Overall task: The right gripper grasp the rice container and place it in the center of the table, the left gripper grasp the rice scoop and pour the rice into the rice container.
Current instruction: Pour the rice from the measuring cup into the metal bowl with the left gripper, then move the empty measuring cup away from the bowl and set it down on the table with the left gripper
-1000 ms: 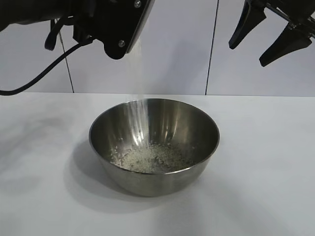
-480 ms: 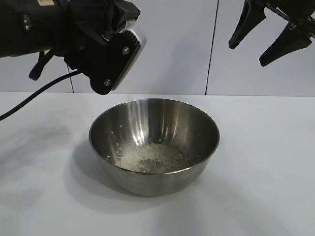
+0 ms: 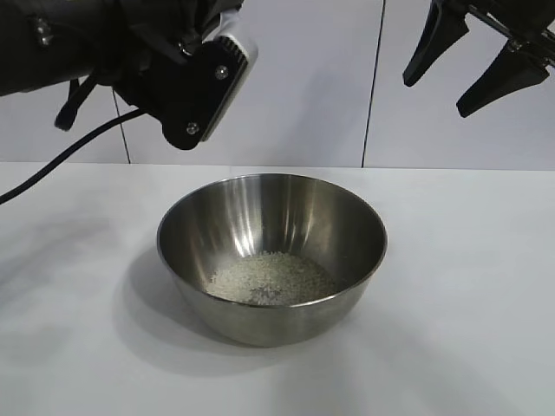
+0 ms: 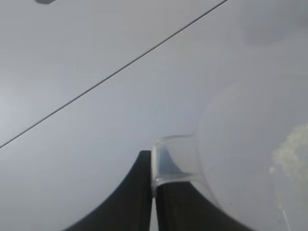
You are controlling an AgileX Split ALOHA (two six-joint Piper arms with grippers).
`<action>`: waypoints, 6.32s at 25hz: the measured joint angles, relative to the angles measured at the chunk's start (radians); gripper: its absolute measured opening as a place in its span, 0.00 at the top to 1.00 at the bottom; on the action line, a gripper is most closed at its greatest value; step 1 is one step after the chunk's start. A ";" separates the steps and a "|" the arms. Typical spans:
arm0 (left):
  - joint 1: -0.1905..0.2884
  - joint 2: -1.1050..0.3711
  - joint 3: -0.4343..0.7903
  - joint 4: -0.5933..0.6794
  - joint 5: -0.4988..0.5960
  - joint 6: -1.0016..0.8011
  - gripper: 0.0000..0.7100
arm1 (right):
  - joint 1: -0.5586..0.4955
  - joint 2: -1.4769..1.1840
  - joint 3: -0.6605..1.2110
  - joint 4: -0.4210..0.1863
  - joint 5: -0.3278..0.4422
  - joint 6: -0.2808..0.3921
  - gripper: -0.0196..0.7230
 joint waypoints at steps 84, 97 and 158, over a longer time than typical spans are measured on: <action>-0.043 0.000 0.017 -0.249 -0.034 -0.410 0.99 | 0.000 0.000 0.000 0.003 0.003 0.000 0.37; -0.012 -0.114 -0.023 -0.540 0.271 -0.808 1.00 | 0.000 0.000 0.000 0.003 -0.003 0.000 0.37; 0.521 0.278 0.417 -0.016 -0.168 -2.292 1.00 | 0.000 0.000 0.000 0.003 -0.002 -0.022 0.37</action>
